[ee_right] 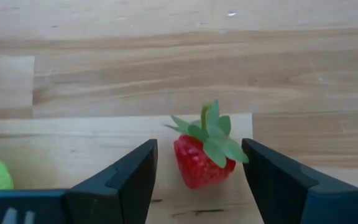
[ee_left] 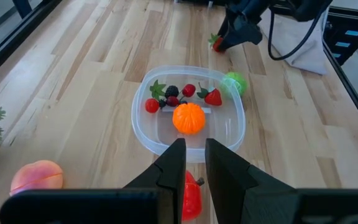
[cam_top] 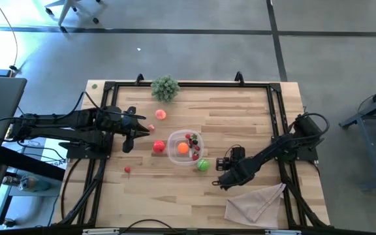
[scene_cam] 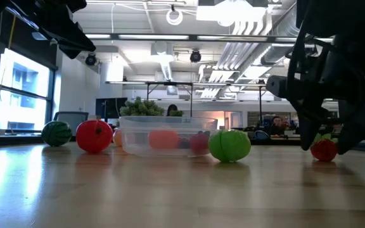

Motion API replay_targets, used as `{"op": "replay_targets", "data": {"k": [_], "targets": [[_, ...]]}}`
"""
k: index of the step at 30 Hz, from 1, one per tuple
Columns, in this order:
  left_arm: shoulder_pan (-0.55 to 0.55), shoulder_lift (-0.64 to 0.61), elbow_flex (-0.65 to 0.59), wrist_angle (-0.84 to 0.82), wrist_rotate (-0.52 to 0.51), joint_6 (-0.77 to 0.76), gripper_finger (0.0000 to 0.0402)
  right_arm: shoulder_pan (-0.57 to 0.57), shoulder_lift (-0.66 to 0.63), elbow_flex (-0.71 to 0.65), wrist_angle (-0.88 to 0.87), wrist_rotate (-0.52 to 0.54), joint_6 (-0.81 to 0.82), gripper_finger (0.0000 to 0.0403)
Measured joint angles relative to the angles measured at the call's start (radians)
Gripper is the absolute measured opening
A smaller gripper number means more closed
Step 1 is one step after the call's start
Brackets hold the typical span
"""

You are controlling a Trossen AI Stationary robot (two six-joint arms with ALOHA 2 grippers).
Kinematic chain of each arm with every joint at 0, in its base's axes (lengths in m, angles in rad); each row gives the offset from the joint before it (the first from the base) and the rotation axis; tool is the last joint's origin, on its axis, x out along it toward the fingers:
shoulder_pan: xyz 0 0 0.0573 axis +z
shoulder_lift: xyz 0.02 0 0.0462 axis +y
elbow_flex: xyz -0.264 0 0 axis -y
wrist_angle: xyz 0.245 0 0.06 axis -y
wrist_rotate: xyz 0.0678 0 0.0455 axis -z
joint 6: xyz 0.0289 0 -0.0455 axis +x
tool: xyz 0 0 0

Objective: Pick and placing Produce into tupperware
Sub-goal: Put the strawberry into the transparent bin

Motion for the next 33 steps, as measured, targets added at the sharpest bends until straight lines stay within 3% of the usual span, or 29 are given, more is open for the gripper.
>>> {"op": "replay_targets", "data": {"k": [27,33], "targets": [[0.0,0.0,0.0,0.0,0.0,0.0,0.0051,-0.018,0.0,-0.001,-0.019,-0.033,-0.012,0.0224],[0.0,0.0,0.0,0.0,0.0,0.0,0.0051,-0.018,0.0,-0.001,-0.024,-0.034,-0.018,0.0204]]}}
